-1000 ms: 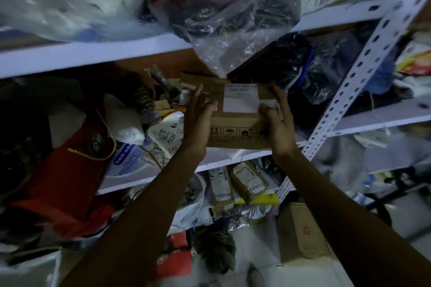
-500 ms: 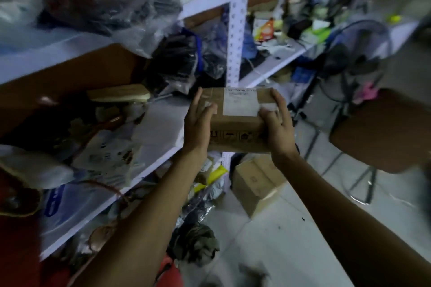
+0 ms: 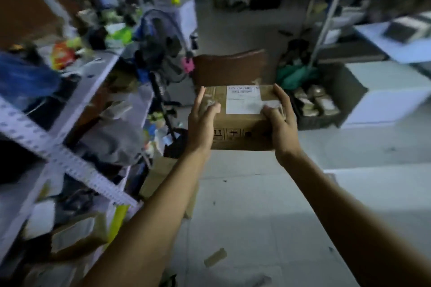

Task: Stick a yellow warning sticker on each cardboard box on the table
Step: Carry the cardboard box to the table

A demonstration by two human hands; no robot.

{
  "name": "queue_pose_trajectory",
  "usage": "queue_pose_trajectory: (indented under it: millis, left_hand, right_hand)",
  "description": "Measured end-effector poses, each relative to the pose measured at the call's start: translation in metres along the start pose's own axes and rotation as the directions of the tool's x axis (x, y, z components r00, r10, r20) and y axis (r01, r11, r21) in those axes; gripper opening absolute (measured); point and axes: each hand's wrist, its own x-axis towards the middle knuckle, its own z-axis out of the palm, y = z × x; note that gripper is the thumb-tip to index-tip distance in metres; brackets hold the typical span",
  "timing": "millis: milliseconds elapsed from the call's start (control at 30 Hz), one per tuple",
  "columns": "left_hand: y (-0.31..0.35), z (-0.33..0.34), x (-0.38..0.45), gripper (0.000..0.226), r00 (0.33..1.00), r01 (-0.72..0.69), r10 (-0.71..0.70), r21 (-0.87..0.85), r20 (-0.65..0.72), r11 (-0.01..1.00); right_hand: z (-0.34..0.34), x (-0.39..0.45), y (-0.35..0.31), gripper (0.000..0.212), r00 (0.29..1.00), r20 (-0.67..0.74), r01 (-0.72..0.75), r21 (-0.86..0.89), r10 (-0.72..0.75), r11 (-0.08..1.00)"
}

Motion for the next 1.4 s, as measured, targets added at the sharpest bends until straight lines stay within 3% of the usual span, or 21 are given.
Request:
queue_pose_trajectory:
  millis: [200,333,533,1000,1167,1300,1400]
  left_hand:
    - [-0.016,0.152,0.005,0.050,0.942,0.056,-0.055,0.006,0.332,0.998]
    - [-0.029,0.236,-0.004,0.055,0.853,0.128,-0.091,-0.037,0.514,0.991]
    - [-0.046,0.335,-0.015,0.066,0.733,0.106,-0.086,0.012,0.675,0.994]
    - [-0.098,0.546,0.081,0.053,0.509,0.164,-0.118,0.039,0.853,0.986]
    - [-0.104,0.618,0.116,0.048,0.457,0.174,-0.118,0.042,0.881,0.984]
    - [-0.117,0.678,0.129,0.054,0.457,0.168,-0.132,0.060,0.880,0.984]
    - [-0.128,0.729,0.133,0.056,0.404,0.186,-0.167,0.099,0.899,0.978]
  right_hand:
    - [-0.139,0.015,-0.001,0.061,0.967,-0.252,0.026,-0.070,-0.043,0.997]
    - [-0.215,0.012,0.000,0.061,0.914,-0.400,0.036,-0.091,-0.069,0.995]
    - [-0.297,0.012,0.009,0.060,0.826,-0.558,0.066,-0.043,-0.078,0.997]
    - [-0.422,0.144,0.025,0.071,0.649,-0.760,-0.040,-0.083,-0.038,0.996]
    - [-0.464,0.199,0.028,0.073,0.610,-0.791,-0.048,-0.081,-0.034,0.996]
    - [-0.511,0.233,0.033,0.073,0.585,-0.810,-0.045,-0.076,-0.035,0.996]
    - [-0.553,0.255,0.040,0.073,0.569,-0.822,-0.032,-0.045,-0.019,0.998]
